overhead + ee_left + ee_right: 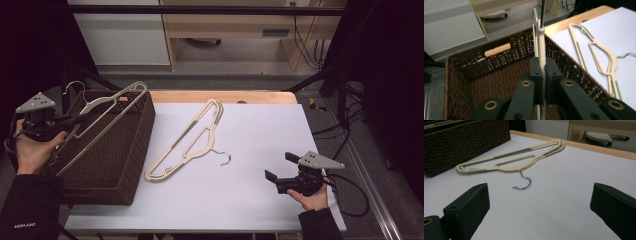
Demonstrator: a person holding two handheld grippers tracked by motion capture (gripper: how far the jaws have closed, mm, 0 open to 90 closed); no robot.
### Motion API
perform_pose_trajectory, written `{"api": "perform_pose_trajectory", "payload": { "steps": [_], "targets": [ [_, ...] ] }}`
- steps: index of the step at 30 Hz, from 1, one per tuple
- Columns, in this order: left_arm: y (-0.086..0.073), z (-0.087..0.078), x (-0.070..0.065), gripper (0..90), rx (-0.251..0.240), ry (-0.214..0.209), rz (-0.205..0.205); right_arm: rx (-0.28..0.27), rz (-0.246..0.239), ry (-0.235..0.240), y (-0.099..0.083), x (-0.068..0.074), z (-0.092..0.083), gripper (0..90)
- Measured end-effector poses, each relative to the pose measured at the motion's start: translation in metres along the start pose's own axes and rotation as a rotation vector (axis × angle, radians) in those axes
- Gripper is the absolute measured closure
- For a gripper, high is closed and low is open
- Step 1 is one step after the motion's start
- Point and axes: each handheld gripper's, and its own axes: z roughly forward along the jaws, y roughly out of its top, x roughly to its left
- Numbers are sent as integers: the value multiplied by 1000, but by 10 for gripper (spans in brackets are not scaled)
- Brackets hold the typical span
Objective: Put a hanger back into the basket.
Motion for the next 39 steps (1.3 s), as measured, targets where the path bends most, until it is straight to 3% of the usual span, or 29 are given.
{"api": "perform_pose_trajectory", "payload": {
  "steps": [10, 16, 23, 27, 30, 34, 39],
  "targets": [
    [-19, 10, 0, 862, 42, -21, 4, 8, -5, 6, -1, 0, 1, 26],
    [-26, 33, -7, 860, 132, -15, 28, 7, -4, 6, -1, 1, 1, 26],
    [-52, 48, 4, 856, 189, -4, -45, 12, -3, 9, -1, 1, 2, 27],
    [-60, 52, 10, 839, 247, 29, -89, 19, -5, 10, -2, 2, 5, 27],
    [-63, 51, 15, 831, 252, 41, -128, 20, 0, 14, -2, 3, 5, 27],
    [-61, 52, 17, 813, 289, 76, -123, 21, -2, 13, -2, 3, 6, 27],
    [-64, 46, 20, 685, 265, 110, -152, 19, -2, 13, -2, 2, 5, 26]
  ]
}}
